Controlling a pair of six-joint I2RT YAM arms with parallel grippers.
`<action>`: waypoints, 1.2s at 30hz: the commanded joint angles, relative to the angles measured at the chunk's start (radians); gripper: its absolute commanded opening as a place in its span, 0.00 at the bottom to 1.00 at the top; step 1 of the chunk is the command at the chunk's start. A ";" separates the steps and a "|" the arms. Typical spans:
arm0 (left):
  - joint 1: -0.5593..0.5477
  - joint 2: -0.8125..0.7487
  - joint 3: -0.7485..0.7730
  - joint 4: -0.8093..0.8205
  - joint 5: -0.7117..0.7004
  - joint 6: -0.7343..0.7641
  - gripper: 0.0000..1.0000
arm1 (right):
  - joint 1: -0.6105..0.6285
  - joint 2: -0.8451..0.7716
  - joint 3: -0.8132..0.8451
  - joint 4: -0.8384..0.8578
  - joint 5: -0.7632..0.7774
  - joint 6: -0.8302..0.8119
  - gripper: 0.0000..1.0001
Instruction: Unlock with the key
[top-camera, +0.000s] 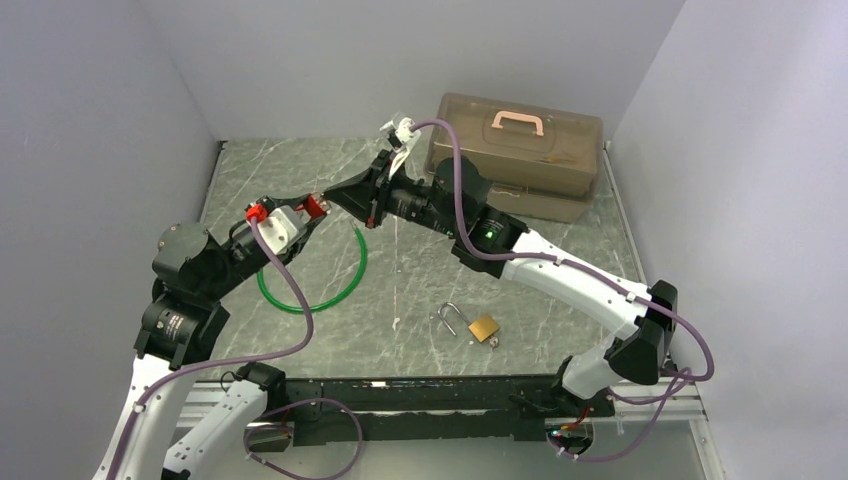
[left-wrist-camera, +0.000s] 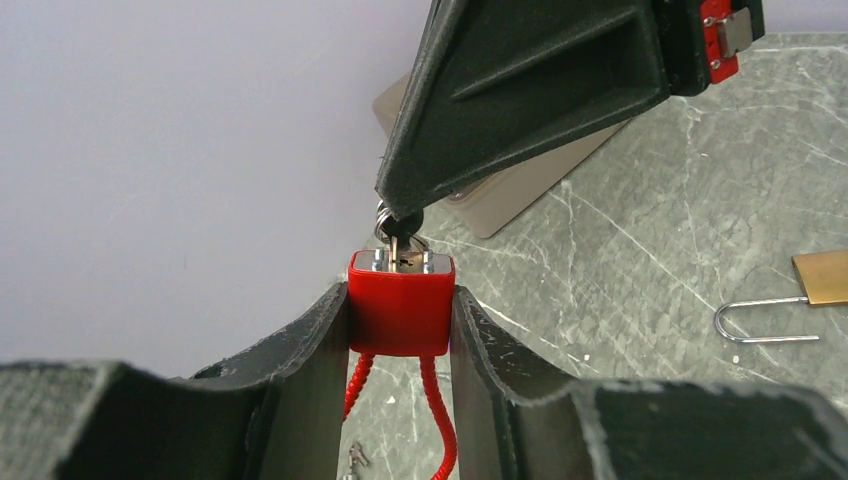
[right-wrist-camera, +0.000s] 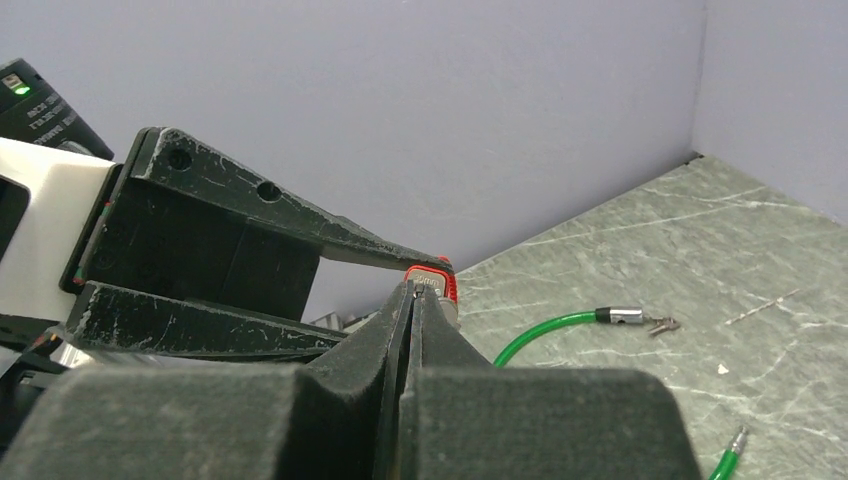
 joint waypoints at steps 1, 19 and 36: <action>-0.003 -0.008 0.035 0.116 0.011 -0.036 0.00 | 0.028 0.033 0.008 -0.069 0.029 -0.001 0.00; -0.003 -0.004 0.067 0.111 0.060 -0.096 0.00 | 0.078 0.072 -0.022 -0.147 0.035 0.006 0.02; -0.003 -0.017 0.055 0.051 0.156 -0.094 0.00 | 0.061 -0.029 0.081 -0.322 -0.005 -0.074 0.52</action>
